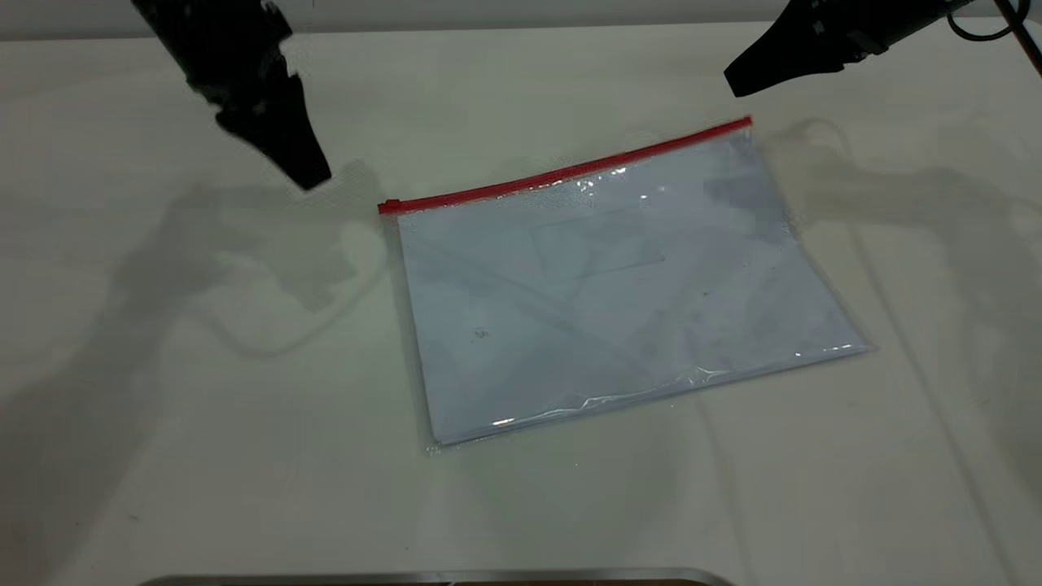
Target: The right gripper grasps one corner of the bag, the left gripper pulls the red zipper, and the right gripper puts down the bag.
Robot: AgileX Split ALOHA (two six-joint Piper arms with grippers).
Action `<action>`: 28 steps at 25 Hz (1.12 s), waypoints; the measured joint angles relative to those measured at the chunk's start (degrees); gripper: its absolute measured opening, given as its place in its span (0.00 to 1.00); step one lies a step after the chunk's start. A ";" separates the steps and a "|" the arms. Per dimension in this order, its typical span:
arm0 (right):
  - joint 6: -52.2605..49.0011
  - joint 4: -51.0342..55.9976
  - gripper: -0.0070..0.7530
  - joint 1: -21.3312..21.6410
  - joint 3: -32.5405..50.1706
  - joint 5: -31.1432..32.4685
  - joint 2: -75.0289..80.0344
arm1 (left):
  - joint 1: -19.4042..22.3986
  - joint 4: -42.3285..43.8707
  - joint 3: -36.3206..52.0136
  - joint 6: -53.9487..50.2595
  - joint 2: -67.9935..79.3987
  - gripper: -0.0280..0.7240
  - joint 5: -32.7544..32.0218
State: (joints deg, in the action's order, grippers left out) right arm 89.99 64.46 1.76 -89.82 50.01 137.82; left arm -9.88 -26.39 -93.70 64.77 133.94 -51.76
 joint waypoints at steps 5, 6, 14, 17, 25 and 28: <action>-6.01 -3.37 0.85 0.85 0.00 -3.60 -6.92 | 0.00 3.52 -5.85 -9.80 -4.07 0.81 -4.45; -6.99 -4.24 0.84 1.06 0.00 -3.96 -9.52 | 0.00 5.12 -7.24 -11.80 -5.63 0.81 -5.98; -19.42 -9.47 0.78 1.94 0.00 -3.37 -35.44 | 0.00 16.65 -17.37 -36.21 -20.39 0.82 -15.16; -28.01 -13.43 0.78 1.93 0.00 -2.19 -43.64 | 0.00 20.11 -17.96 -43.85 -26.28 0.82 -15.16; -46.51 -28.75 0.77 1.93 0.00 7.45 -58.73 | 0.00 27.73 -17.96 -57.46 -38.16 0.82 -15.16; -50.68 -33.20 0.77 1.93 0.00 13.49 -62.13 | 0.00 29.29 -17.96 -61.93 -41.26 0.82 -15.16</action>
State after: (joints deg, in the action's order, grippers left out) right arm 39.31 31.26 3.69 -89.82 63.50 75.69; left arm -9.88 2.90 -111.67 2.84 92.68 -66.92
